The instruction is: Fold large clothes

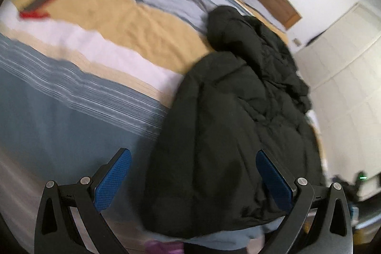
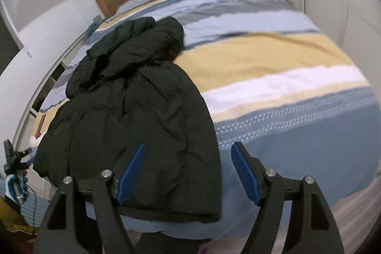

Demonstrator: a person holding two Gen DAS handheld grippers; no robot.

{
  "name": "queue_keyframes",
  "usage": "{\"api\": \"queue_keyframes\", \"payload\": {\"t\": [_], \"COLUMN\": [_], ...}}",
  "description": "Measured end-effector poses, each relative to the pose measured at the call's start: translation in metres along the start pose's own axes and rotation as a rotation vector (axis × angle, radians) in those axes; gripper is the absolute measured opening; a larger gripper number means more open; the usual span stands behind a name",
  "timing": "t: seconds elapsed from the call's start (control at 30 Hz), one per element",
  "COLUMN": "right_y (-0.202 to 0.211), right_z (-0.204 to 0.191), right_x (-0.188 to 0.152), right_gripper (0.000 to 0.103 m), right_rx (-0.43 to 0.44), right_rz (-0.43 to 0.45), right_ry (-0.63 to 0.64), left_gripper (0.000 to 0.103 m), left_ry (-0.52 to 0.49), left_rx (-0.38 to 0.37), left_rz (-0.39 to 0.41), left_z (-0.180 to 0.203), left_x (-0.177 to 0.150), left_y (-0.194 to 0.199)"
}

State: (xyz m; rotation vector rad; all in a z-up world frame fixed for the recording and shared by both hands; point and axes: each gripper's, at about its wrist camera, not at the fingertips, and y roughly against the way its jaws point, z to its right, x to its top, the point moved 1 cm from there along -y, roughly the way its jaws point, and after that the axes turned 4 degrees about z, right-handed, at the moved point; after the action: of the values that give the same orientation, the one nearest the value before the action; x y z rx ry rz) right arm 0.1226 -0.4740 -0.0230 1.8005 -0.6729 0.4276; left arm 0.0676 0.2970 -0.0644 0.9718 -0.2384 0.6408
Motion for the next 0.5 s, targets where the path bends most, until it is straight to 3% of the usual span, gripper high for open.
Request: {"api": "queue_keyframes", "payload": {"t": [0.2, 0.33, 0.5], "right_y": [-0.033, -0.058, -0.081], "right_z": [0.02, 0.03, 0.036], "right_x": [-0.005, -0.011, -0.024], "right_gripper": [0.073, 0.074, 0.074], "right_rx": [0.013, 0.051, 0.118], "right_rz": [-0.075, -0.134, -0.185], "right_ry": [-0.072, -0.114, -0.154], "left_gripper": [0.102, 0.102, 0.102], "left_ry": [0.067, 0.045, 0.069], "left_rx": [-0.126, -0.199, -0.222], "left_rz": [-0.092, -0.187, -0.172], "left_z": [-0.01, -0.007, -0.006], "left_x": [0.0, -0.014, -0.019], "left_y": [-0.035, -0.056, -0.053]}}
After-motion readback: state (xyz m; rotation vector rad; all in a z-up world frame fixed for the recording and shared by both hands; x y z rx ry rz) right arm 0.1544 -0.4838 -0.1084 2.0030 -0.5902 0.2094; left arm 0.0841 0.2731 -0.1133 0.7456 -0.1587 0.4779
